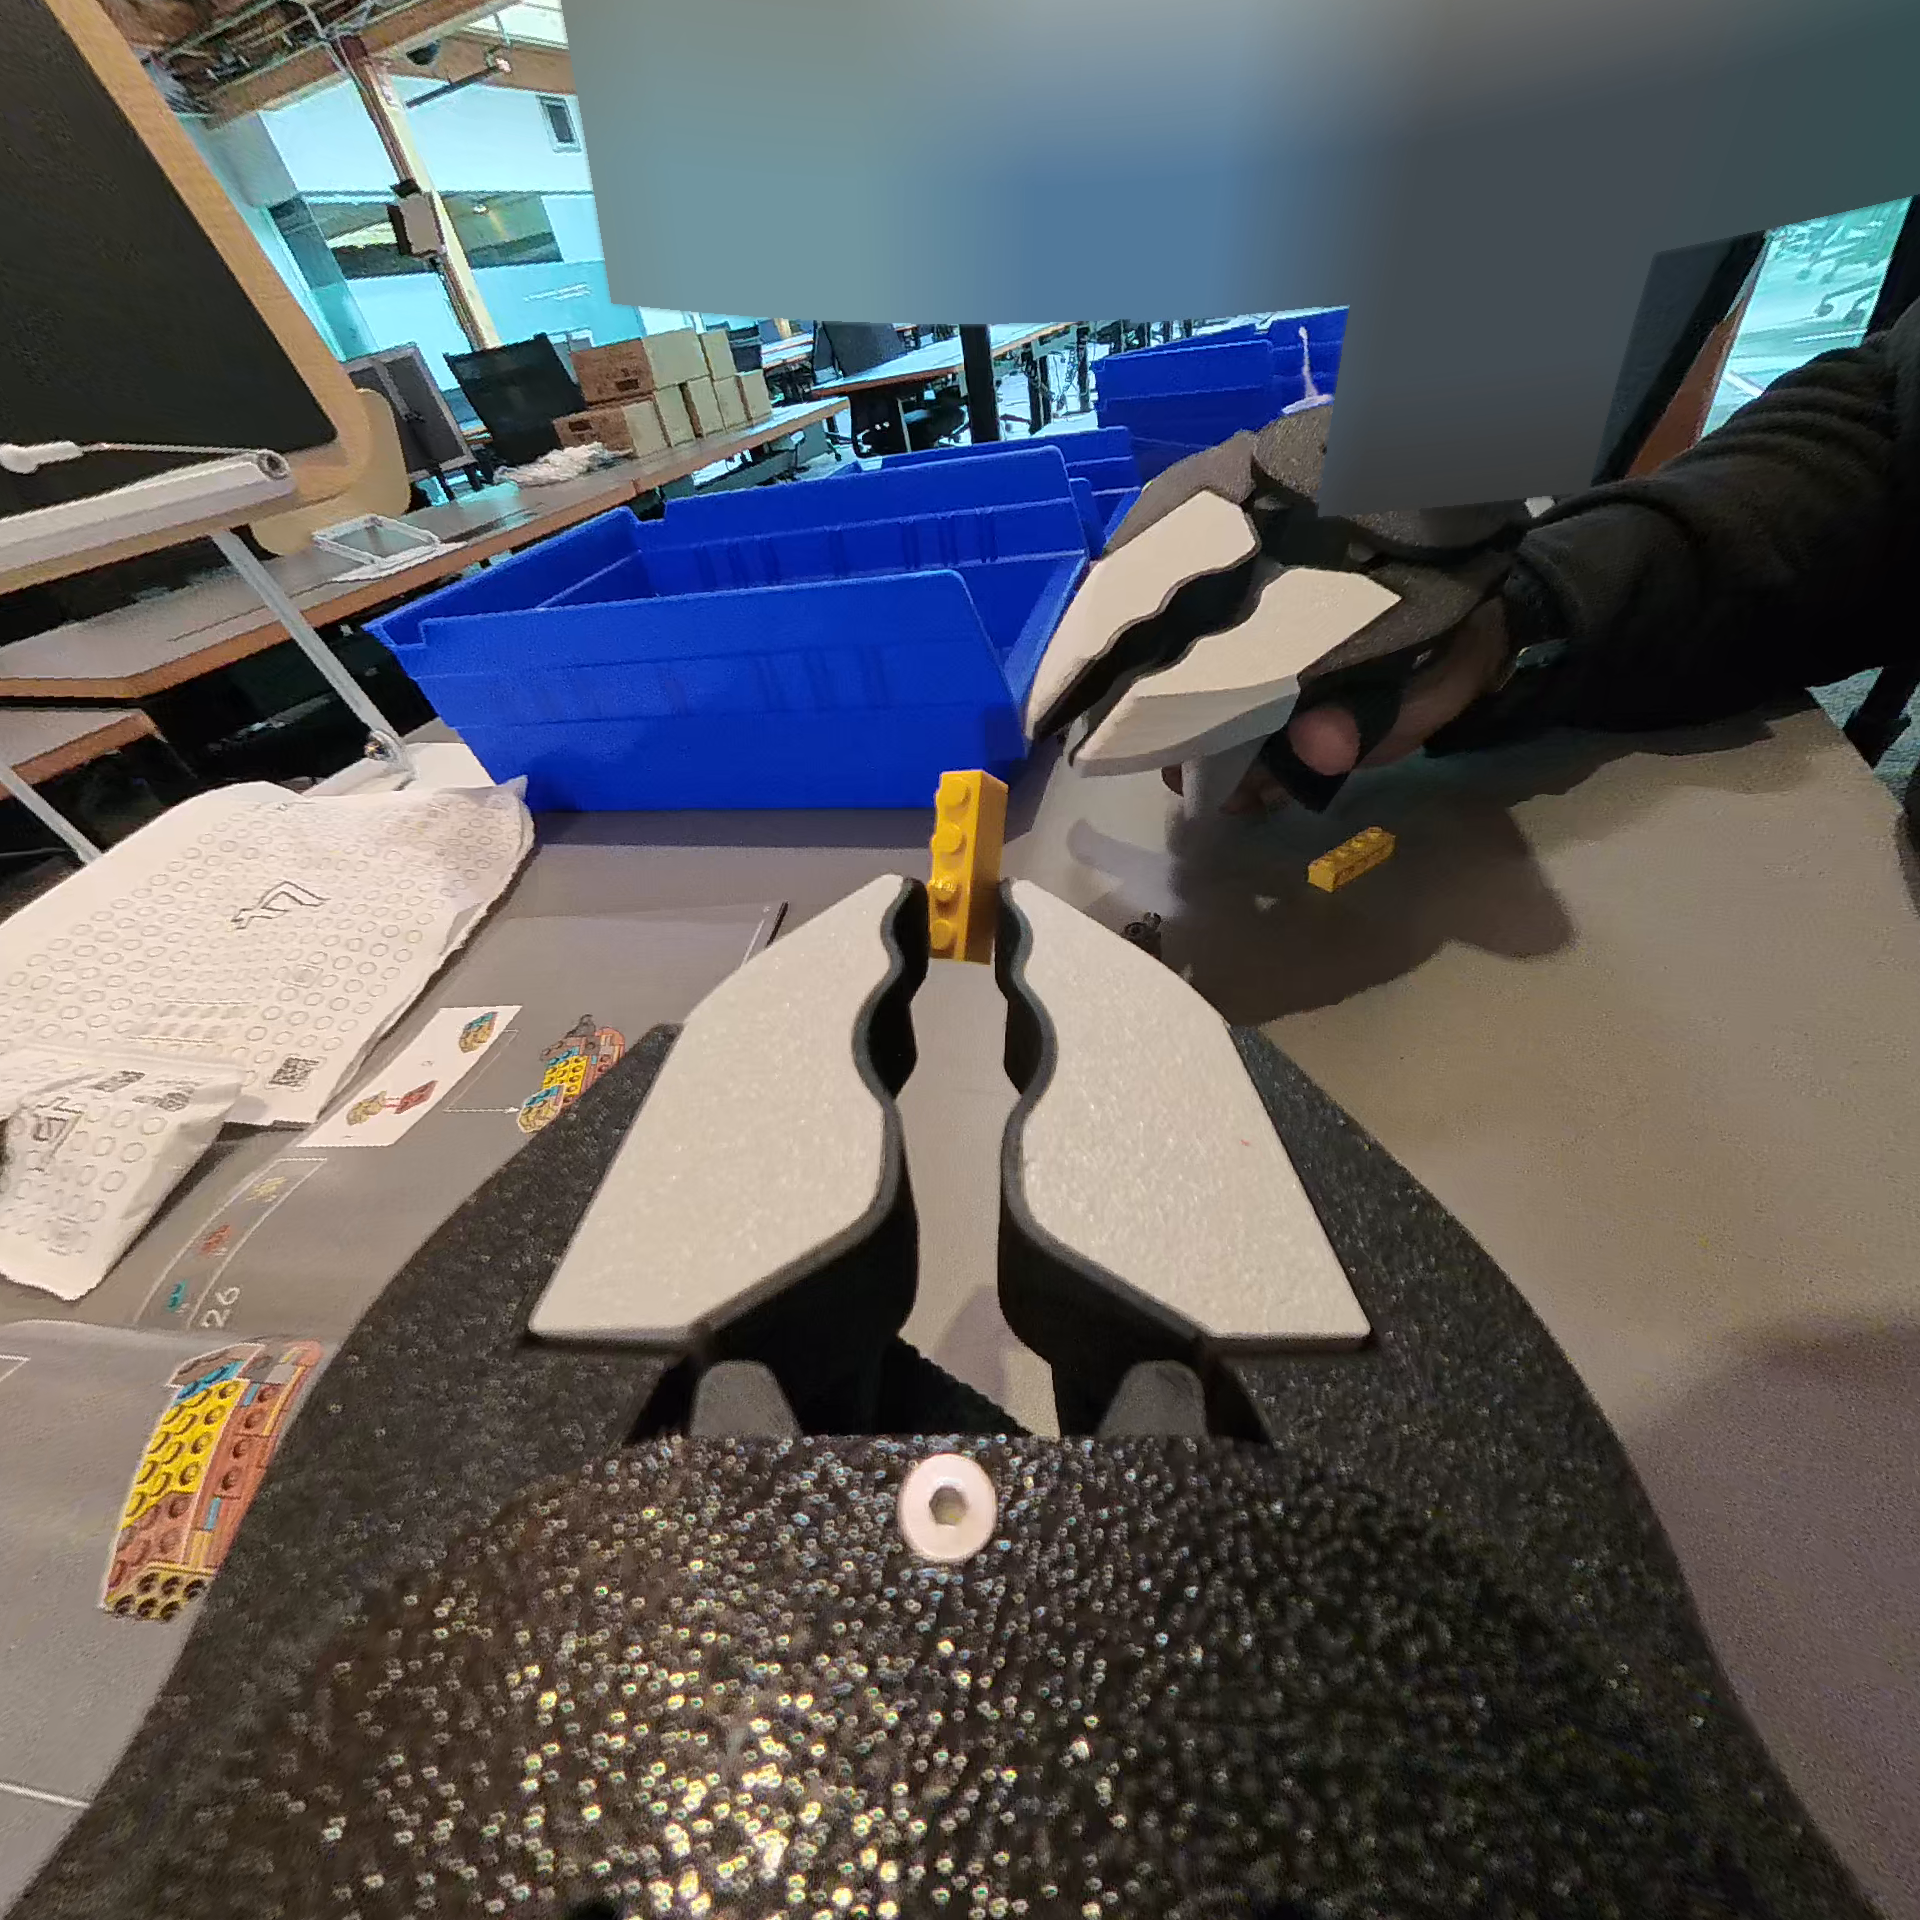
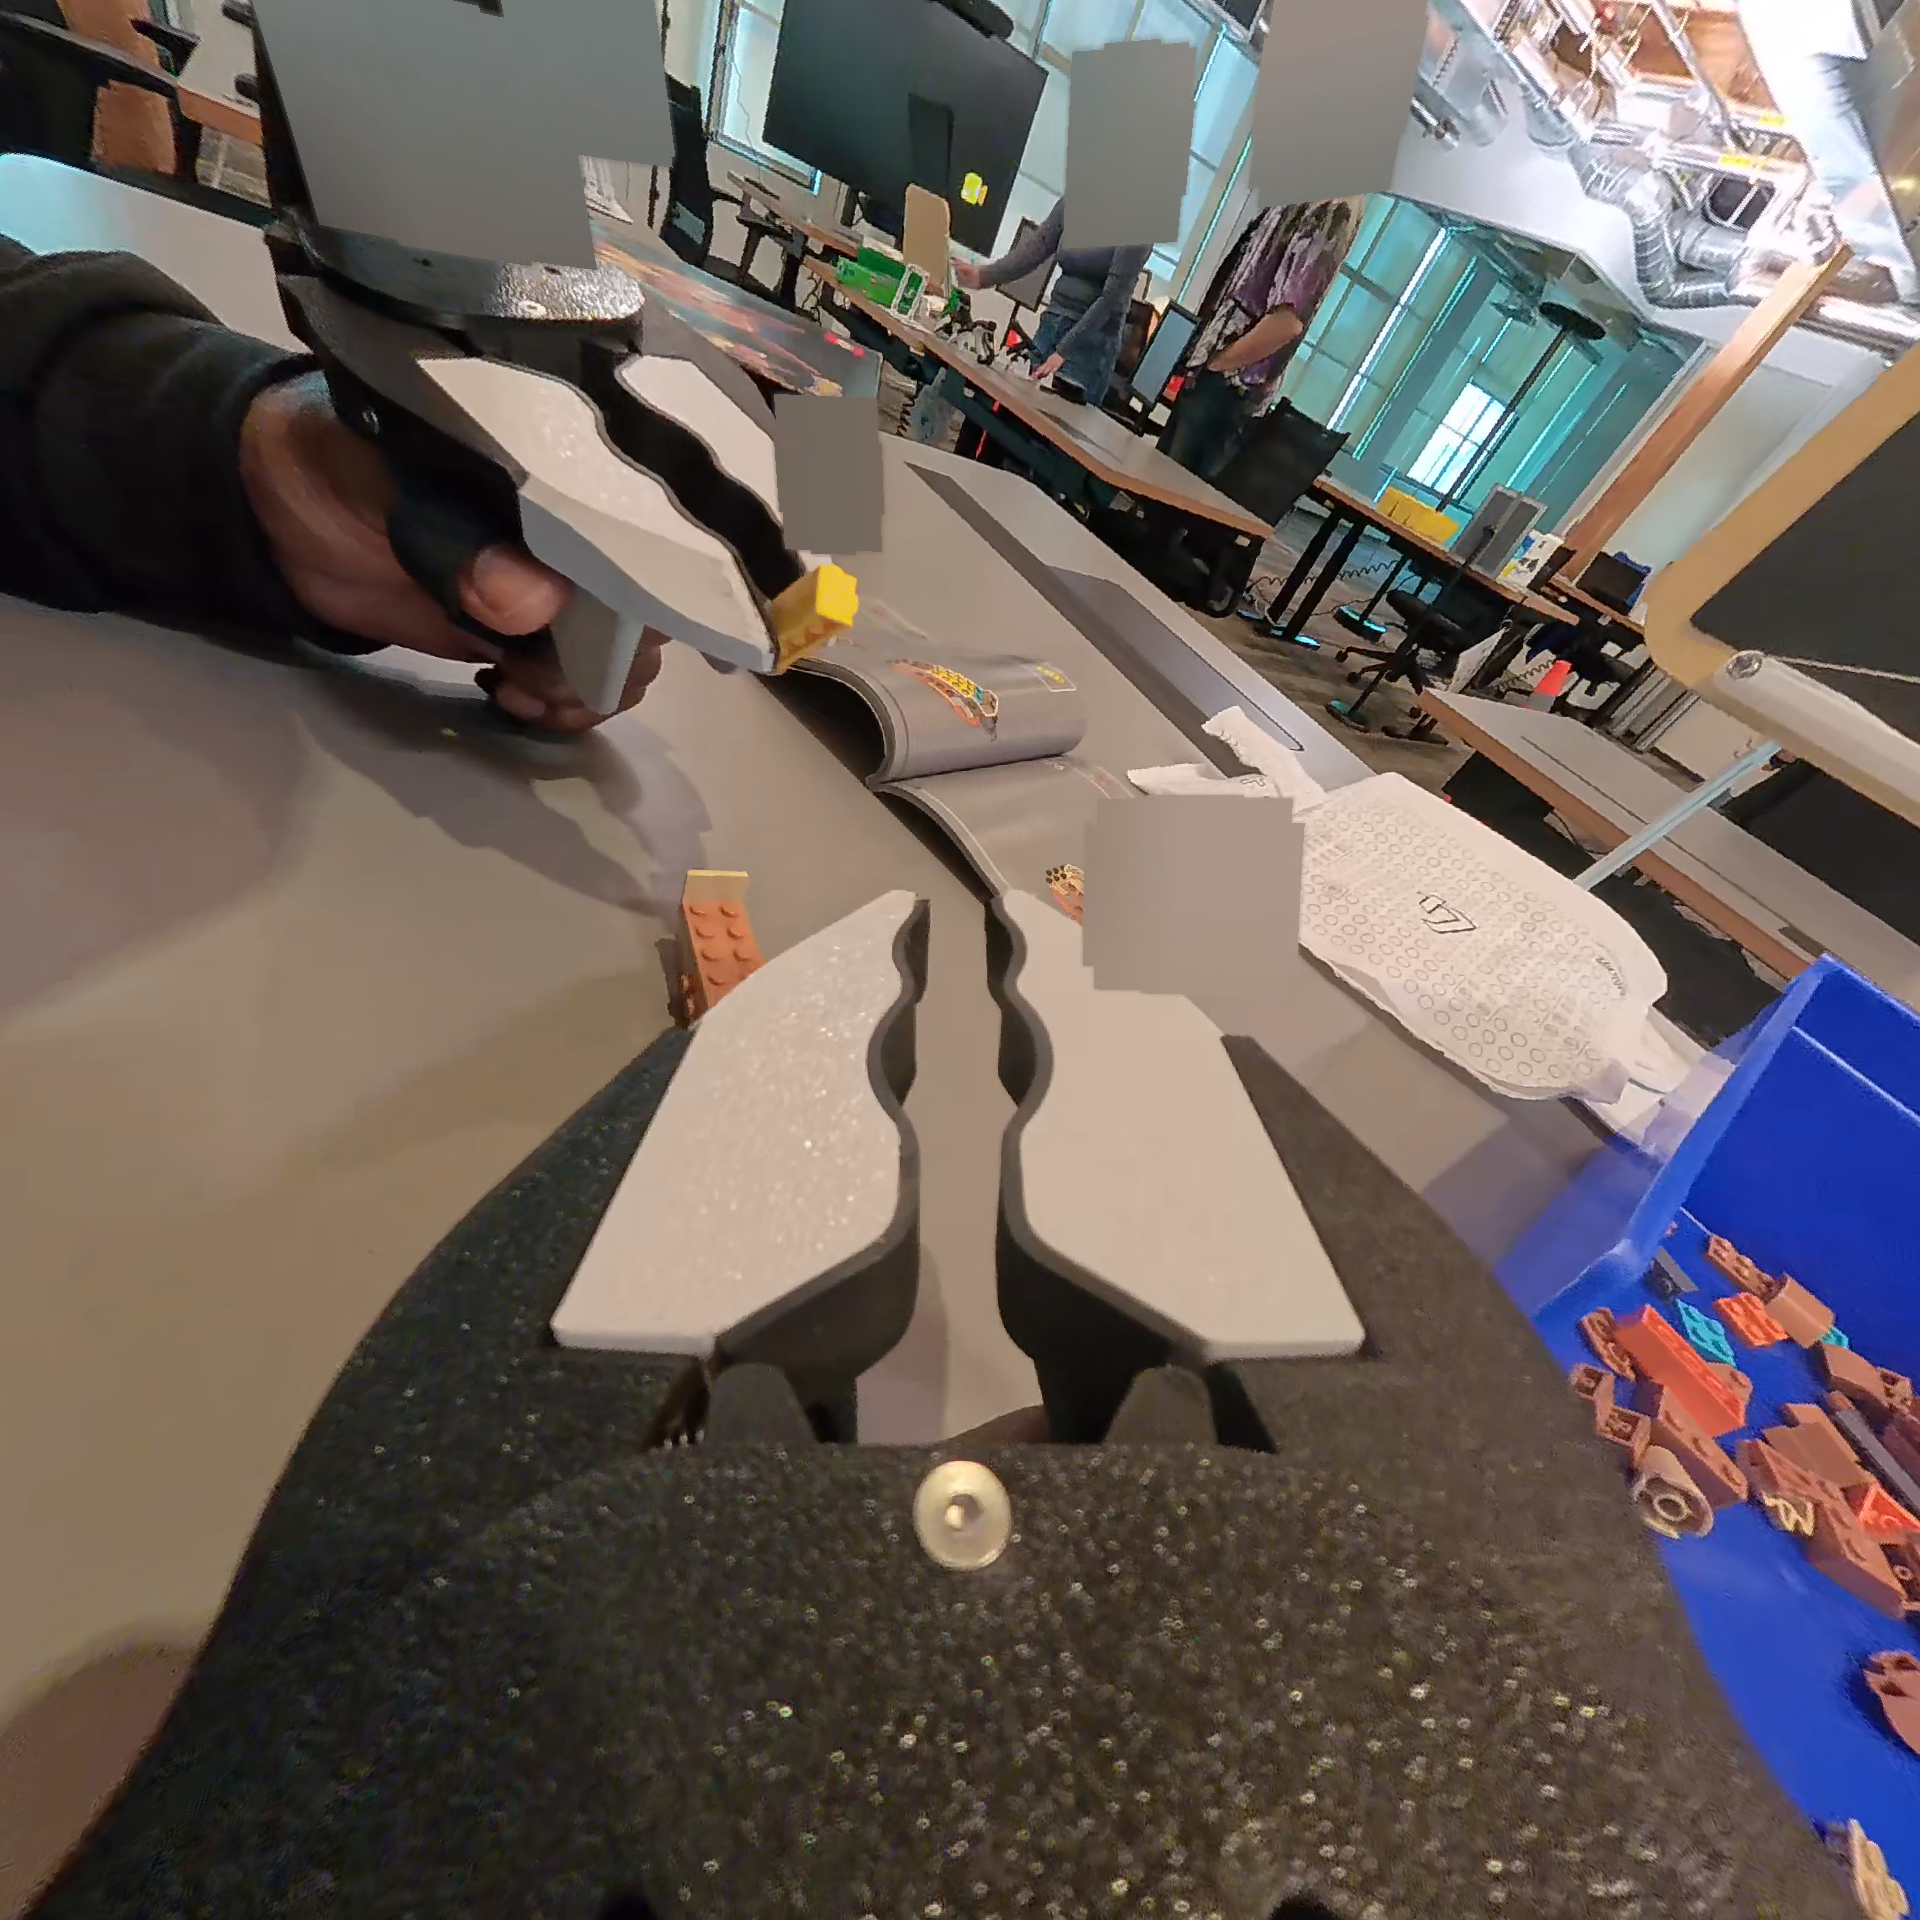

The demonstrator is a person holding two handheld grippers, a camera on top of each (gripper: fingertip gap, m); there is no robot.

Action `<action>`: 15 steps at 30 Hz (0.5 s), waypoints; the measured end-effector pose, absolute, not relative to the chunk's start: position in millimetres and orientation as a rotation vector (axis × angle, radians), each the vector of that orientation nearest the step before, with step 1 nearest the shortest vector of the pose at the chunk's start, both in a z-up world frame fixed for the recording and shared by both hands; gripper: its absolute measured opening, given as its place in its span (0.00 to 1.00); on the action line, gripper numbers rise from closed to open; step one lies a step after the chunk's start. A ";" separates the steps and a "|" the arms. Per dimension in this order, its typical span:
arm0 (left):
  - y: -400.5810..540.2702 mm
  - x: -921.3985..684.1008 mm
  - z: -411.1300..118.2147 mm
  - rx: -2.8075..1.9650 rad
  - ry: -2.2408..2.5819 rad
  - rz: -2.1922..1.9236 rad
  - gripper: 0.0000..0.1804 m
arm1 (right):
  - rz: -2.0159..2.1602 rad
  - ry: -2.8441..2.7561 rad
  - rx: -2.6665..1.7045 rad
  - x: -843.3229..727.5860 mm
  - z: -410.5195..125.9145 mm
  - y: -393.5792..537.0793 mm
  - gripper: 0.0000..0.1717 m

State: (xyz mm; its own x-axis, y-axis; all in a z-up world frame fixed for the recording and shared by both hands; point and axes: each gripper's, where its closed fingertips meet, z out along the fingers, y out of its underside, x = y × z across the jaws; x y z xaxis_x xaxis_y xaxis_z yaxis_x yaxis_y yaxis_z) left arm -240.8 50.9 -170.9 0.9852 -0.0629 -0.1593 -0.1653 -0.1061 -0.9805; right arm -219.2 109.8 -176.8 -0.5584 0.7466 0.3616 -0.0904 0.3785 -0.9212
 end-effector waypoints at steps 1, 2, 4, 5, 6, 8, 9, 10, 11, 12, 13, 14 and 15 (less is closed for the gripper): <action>50.7 -240.7 -170.9 -1.678 0.174 0.087 0.06 | 1.277 -1.813 -0.574 -219.7 -177.3 110.5 0.06; 50.6 -240.6 -170.9 -1.679 0.174 0.086 0.06 | 1.273 -1.812 -0.573 -220.0 -177.7 110.8 0.06; 50.3 -240.7 -170.8 -1.679 0.172 0.086 0.06 | 1.263 -1.807 -0.570 -220.5 -177.8 111.5 0.06; 50.2 -240.7 -170.8 -1.679 0.171 0.086 0.06 | 1.259 -1.806 -0.567 -220.6 -178.0 111.5 0.06; 50.1 -240.7 -170.9 -1.680 0.171 0.086 0.06 | 1.255 -1.805 -0.565 -220.6 -178.1 111.5 0.06; 50.0 -240.7 -170.9 -1.681 0.170 0.087 0.07 | 1.252 -1.806 -0.561 -220.4 -178.2 111.0 0.06; 50.0 -240.7 -170.9 -1.681 0.170 0.087 0.07 | 1.254 -1.805 -0.563 -220.4 -178.0 110.7 0.06; 50.0 -240.7 -170.9 -1.682 0.170 0.087 0.07 | 1.260 -1.802 -0.565 -220.2 -177.2 110.6 0.06; 49.9 -240.7 -171.0 -1.682 0.169 0.088 0.07 | 1.267 -1.802 -0.569 -220.1 -176.9 110.4 0.06; 49.8 -240.6 -170.9 -1.683 0.169 0.088 0.07 | 1.272 -1.801 -0.576 -220.3 -176.6 110.5 0.06; 49.8 -240.4 -171.1 -1.684 0.170 0.087 0.07 | 1.277 -1.799 -0.581 -220.4 -176.3 110.8 0.06; 49.6 -240.2 -171.1 -1.685 0.170 0.087 0.07 | 1.282 -1.799 -0.585 -220.5 -176.1 110.9 0.06; 49.6 -240.2 -171.2 -1.686 0.170 0.088 0.07 | 1.284 -1.799 -0.589 -220.7 -176.2 111.2 0.06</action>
State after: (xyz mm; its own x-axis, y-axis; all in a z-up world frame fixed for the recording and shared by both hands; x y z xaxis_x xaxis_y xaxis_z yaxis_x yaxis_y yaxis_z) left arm -240.2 49.6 -171.2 0.9857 -0.0605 -0.1570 -0.1631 -0.1142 -0.9800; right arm -220.7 111.2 -176.2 -0.5469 0.7588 0.3538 -0.0876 0.3684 -0.9255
